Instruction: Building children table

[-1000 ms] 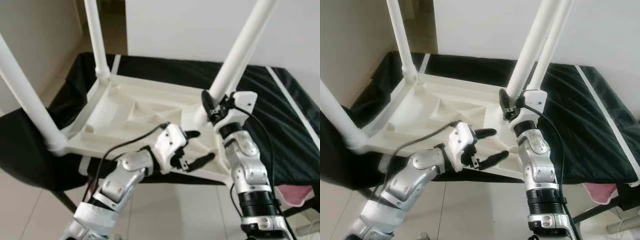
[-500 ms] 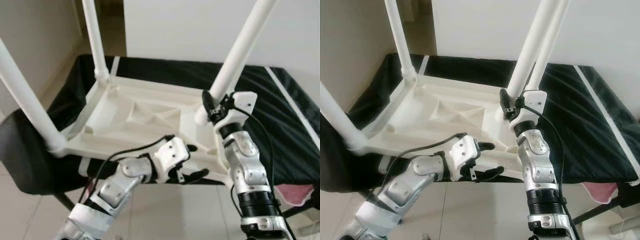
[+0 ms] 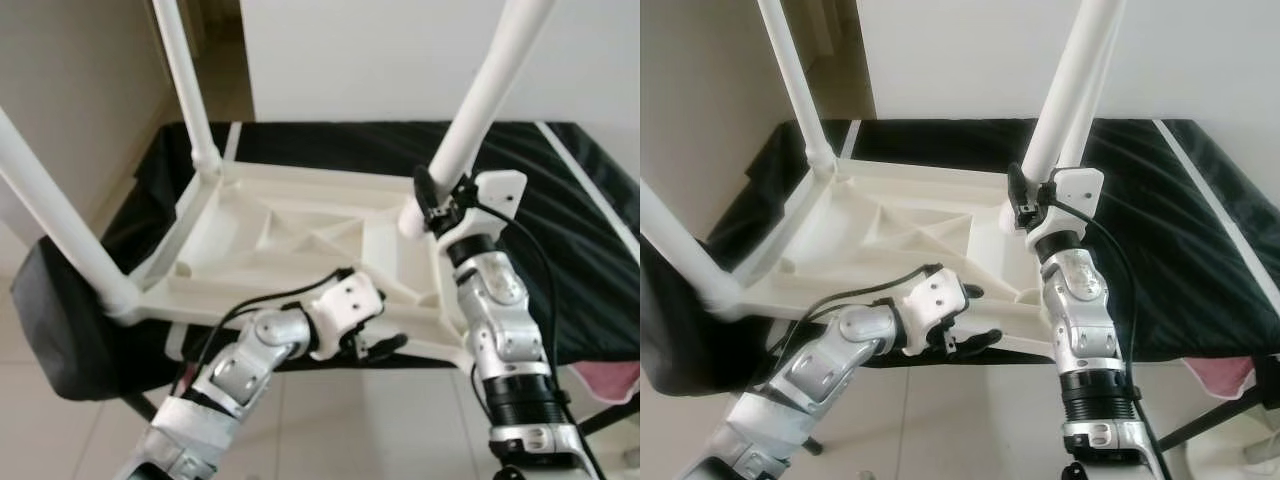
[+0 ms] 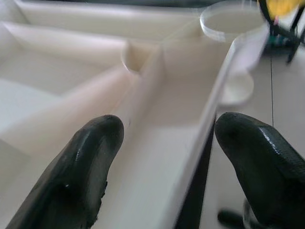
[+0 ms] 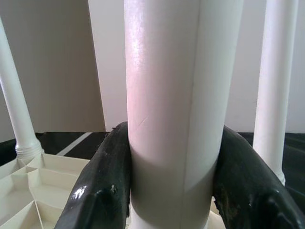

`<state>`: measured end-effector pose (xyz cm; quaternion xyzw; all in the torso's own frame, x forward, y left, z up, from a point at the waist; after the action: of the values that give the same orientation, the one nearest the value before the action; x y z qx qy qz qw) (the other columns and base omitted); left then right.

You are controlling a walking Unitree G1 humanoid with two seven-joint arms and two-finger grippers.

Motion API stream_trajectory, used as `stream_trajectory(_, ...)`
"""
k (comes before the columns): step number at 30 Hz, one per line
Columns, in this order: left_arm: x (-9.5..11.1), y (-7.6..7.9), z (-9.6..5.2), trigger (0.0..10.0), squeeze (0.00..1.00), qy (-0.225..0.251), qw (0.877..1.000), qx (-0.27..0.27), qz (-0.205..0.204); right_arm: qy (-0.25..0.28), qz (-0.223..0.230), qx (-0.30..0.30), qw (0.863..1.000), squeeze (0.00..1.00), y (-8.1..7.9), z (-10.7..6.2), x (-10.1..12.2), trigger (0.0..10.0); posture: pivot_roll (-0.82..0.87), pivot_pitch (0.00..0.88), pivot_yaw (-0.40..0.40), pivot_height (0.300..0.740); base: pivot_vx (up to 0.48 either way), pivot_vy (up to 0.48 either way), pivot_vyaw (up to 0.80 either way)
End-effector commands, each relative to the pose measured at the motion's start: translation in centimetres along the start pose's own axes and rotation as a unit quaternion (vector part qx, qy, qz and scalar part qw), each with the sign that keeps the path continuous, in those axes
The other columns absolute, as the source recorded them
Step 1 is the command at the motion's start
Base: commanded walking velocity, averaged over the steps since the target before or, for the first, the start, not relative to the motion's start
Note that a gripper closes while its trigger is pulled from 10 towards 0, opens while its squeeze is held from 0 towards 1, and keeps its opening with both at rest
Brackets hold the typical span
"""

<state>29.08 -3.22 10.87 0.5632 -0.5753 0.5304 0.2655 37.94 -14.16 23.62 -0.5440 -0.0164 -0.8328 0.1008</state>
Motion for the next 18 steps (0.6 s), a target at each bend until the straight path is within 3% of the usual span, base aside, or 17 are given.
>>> stream_trajectory(1,-0.8,-0.7,0.0,10.0,0.0,-0.018,0.999,0.038,0.016,0.015,-0.001,-0.004,1.0,0.0,0.1,0.1,0.7,10.0,0.0,0.015,-0.008,0.74,0.0,0.0,0.0)
stream_trajectory(11,-2.9,-1.5,0.1,10.0,0.0,-0.065,0.995,0.058,0.046,0.007,0.004,-0.01,1.0,0.0,0.3,-0.2,0.3,10.0,-0.01,0.018,-0.012,0.74,0.0,0.0,0.0)
stream_trajectory(18,-3.6,-4.8,0.6,10.0,0.0,-0.099,0.985,0.132,0.051,-0.001,0.012,-0.009,1.0,0.0,-0.1,-0.4,-0.2,10.0,-0.01,0.017,-0.015,0.74,0.0,0.0,0.0)
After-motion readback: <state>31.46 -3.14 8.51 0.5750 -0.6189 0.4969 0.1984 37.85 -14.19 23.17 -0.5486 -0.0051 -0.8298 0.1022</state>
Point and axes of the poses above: a point about 5 cm out from each wrist's last joint towards the gripper, its own z axis pointing out of the wrist towards the gripper, its own x axis along the axis of the wrist's last joint, y = z × x, the point moved 6 cm from there along z, pointing out of the wrist towards the gripper, and after that the axes turned 2 degrees about z, right-handed, at the moved point
